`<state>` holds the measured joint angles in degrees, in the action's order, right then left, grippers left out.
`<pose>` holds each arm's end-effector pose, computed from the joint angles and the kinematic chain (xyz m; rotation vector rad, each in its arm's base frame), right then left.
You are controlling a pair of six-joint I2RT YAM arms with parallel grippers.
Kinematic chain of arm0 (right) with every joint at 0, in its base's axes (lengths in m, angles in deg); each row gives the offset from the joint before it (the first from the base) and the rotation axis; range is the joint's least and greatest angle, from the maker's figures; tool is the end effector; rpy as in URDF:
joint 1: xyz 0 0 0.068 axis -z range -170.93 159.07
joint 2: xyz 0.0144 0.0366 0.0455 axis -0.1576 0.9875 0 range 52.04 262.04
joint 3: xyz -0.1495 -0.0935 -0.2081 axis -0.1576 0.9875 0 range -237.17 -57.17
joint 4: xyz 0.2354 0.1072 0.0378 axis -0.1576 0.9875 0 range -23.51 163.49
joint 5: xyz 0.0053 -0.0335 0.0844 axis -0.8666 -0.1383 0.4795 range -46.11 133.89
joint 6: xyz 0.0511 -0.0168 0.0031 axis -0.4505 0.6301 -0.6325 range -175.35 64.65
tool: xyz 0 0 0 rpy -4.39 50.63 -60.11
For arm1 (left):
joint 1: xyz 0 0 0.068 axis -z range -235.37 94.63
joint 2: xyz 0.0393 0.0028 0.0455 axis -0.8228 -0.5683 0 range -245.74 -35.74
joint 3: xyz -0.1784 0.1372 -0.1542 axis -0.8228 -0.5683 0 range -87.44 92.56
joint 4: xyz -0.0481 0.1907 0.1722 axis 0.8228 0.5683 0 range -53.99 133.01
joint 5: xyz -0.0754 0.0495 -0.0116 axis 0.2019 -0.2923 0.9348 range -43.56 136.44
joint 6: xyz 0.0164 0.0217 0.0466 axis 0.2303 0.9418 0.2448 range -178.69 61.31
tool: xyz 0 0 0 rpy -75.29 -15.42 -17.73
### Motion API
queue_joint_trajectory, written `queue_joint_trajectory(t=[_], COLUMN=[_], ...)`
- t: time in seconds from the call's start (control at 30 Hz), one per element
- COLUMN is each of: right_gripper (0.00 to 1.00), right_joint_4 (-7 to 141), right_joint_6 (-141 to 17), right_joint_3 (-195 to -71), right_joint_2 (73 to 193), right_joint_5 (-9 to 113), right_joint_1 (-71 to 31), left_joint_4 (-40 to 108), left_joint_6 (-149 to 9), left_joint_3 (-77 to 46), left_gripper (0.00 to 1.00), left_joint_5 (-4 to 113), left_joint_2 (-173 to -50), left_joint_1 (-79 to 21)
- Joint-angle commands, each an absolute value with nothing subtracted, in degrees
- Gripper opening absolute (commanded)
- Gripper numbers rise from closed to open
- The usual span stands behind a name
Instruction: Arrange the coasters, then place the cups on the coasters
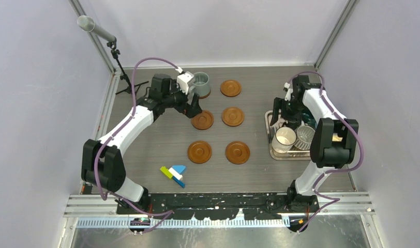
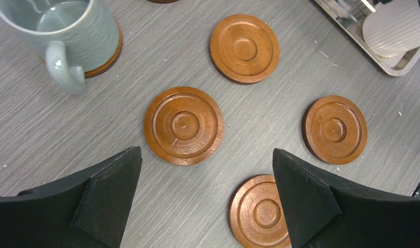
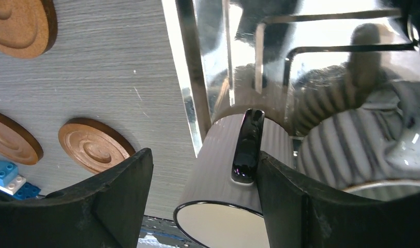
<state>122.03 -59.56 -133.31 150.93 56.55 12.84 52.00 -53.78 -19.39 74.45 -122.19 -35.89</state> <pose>0.3318 -0.0141 0.2283 0.1702 2.9165 0.3253 0.3169 -0.1298 0.2970 0.7302 2.0412 -0.6754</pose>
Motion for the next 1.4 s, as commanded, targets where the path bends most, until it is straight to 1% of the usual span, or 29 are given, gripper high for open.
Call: queue_joint_trajectory(t=[0.0,0.27,0.7,0.97,1.23,1.37], right_gripper=[0.76,0.76,0.76,0.76,0.75,0.76], right_joint_4=[121.8,122.7,125.7,128.4,132.1,133.7], right_joint_6=[-58.7,-57.9,-56.4,-56.2,-55.0,-53.2], right_joint_3=[-136.6,-138.2,-138.6,-137.0,-134.8,-136.4], right_joint_2=[151.8,153.4,153.8,153.7,152.1,149.7], right_joint_5=[59.6,60.6,65.2,68.9,73.6,72.5], right_joint_1=[10.9,9.1,3.4,2.4,2.2,2.8], left_joint_4=[50.8,51.2,52.8,53.6,57.4,59.8], left_joint_6=[-52.3,-51.0,-47.6,-44.6,-41.0,-37.7], left_joint_3=[-19.5,-18.7,-17.6,-17.4,-14.3,-12.8], left_gripper=[1.0,1.0,0.99,0.95,0.91,0.89], left_joint_5=[76.4,74.9,74.1,73.3,71.2,68.5], left_joint_2=[-121.9,-123.1,-125.1,-125.8,-126.9,-127.7], left_joint_1=[-33.4,-30.2,-24.8,-20.1,-14.5,-10.2])
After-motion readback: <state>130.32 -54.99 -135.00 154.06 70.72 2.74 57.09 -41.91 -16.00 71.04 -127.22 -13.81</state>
